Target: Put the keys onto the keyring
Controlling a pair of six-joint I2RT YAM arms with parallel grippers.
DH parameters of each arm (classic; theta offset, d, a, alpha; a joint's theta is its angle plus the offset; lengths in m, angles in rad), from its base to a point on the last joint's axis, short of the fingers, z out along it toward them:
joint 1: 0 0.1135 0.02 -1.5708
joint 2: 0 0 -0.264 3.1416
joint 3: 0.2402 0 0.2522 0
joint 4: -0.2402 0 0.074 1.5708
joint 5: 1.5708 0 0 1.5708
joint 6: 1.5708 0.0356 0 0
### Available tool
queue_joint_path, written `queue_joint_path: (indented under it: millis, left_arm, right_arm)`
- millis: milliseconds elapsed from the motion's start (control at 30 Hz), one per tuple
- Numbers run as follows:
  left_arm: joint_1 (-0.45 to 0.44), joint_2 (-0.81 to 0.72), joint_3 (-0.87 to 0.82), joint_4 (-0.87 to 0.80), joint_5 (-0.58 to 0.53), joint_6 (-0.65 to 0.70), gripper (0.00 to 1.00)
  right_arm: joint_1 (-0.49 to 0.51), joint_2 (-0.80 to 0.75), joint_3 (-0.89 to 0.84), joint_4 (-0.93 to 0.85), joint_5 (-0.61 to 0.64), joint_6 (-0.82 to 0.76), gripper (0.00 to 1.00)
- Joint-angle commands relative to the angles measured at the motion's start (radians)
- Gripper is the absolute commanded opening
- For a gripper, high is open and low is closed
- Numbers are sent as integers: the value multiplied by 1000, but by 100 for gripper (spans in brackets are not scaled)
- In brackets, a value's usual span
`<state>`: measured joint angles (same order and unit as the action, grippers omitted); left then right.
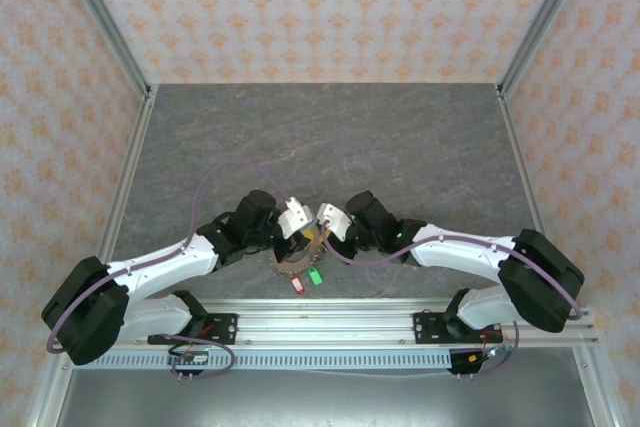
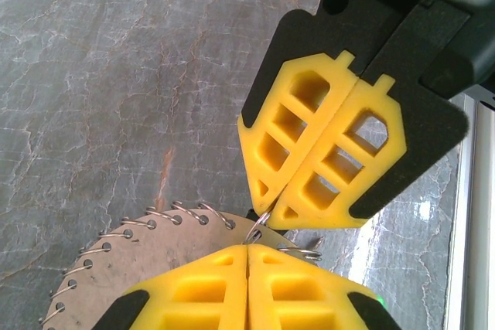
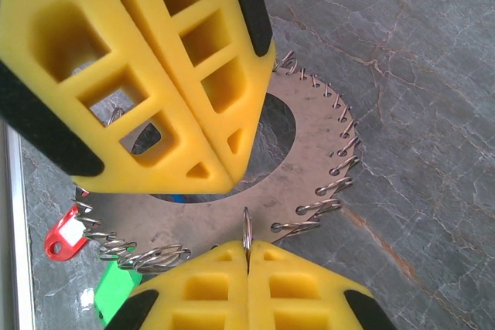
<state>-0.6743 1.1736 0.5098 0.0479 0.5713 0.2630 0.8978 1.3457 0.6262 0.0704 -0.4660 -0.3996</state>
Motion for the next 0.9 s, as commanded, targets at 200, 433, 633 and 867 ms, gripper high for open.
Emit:
queue_joint_path:
  millis: [200,433,633,867]
  left_arm:
    - [-13,6,21,3,-11,10,8]
    - [-14,6,21,1,-11,10,8]
    - [-13,6,18,4,-13,11,8]
    - [-13,0,13,7,-7,17,3]
  right_arm:
    - [26,-6,4,90,-36,-39,0]
    - [25,-9,2,91,-36,-37,0]
    - [26,-10,1,92,-37,-34,0]
    - [26,-16,3,92,-44,-33,0]
